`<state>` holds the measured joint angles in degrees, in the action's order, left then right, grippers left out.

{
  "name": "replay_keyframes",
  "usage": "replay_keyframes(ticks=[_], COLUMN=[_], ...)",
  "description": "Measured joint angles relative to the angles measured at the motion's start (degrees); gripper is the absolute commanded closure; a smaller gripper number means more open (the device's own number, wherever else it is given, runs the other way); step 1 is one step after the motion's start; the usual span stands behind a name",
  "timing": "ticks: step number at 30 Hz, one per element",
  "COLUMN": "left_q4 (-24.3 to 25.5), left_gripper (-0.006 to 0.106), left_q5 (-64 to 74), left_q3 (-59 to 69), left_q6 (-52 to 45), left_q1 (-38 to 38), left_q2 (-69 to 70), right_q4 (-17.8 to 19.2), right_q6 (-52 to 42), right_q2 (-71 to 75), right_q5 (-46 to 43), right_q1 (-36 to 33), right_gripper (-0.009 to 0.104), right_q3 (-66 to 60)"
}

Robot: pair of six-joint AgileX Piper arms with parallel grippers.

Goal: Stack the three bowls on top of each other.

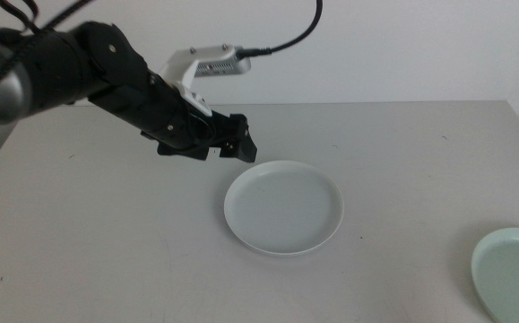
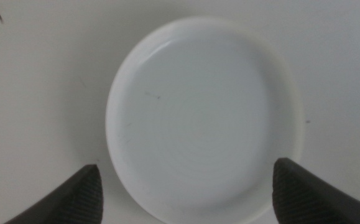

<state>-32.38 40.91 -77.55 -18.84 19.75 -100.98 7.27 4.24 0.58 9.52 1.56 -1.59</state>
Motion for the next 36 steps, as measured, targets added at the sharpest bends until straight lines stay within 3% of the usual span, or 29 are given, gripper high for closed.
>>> replay_keyframes(ticks=[10,18,36], left_q4=[8.7,12.7,14.9], left_gripper=[-0.005,-0.005,-0.005], left_q5=[8.3,18.3,21.7], left_q3=[0.0,0.0,7.0], left_q6=[0.2,0.5,4.3], left_q1=[0.0,0.0,0.0], left_q2=[19.4,33.1,52.3], right_q4=[0.0,0.0,0.0], right_q6=[0.0,0.0,0.0], right_q2=[0.0,0.0,0.0], right_q5=[0.0,0.0,0.0], right_q1=[0.0,0.0,0.0], right_gripper=[0.050,0.050,0.050], right_q3=[0.0,0.0,0.0])
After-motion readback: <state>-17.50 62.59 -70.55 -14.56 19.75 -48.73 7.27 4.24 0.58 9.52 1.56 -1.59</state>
